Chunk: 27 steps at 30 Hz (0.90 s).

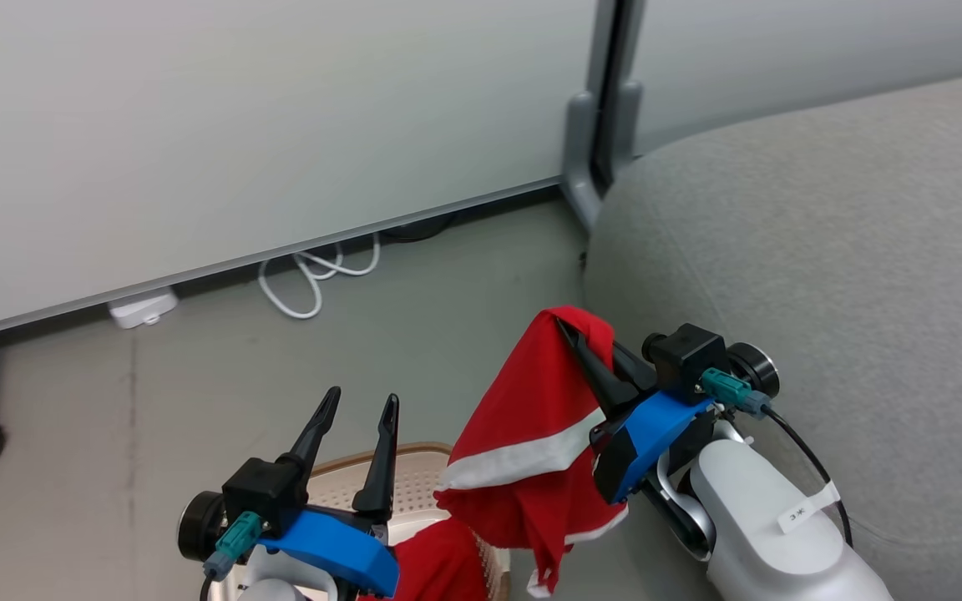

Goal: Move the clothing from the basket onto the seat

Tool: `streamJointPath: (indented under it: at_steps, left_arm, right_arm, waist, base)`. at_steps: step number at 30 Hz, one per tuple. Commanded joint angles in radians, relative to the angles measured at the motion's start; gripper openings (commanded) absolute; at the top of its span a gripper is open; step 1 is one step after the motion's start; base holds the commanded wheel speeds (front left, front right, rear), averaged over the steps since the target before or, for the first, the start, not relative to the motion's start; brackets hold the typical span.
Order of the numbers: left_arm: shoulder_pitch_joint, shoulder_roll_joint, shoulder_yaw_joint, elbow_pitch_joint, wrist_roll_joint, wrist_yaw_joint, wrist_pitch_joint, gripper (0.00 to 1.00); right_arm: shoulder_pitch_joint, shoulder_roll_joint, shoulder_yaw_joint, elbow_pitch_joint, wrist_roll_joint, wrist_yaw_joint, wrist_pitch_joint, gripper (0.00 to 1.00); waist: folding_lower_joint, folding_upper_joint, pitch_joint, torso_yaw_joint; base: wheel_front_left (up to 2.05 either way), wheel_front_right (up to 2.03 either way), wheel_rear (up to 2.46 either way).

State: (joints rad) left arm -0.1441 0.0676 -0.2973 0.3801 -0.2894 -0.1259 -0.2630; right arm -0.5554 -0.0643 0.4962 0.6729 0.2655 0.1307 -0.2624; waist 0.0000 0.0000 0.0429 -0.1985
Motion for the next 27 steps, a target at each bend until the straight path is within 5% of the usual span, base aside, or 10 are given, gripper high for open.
streamJointPath:
  at_steps: [1, 17, 27]
  left_arm:
    - [-0.016, 0.000, 0.002, -0.004, 0.003, -0.007, -0.003, 1.00]
    - [-0.037, 0.023, -0.021, -0.020, 0.021, -0.005, -0.003, 1.00]
    - [-0.093, 0.035, -0.090, 0.011, -0.001, -0.005, -0.003, 1.00]
  right_arm:
    - [-0.010, -0.002, -0.002, -0.009, -0.003, 0.000, -0.004, 0.00]
    - [0.009, 0.005, -0.029, -0.045, -0.007, 0.000, -0.004, 0.00]
    - [0.049, 0.005, -0.111, -0.087, -0.038, 0.000, -0.004, 0.00]
  waist:
    - [0.0000, 0.0000, 0.012, -0.065]
    - [0.0000, 0.0000, 0.050, -0.332]
    - [0.0000, 0.0000, 0.077, -0.351]
  base:
    - [0.00, 0.00, 0.00]
    - [0.00, 0.00, 0.00]
    - [0.00, 0.00, 0.00]
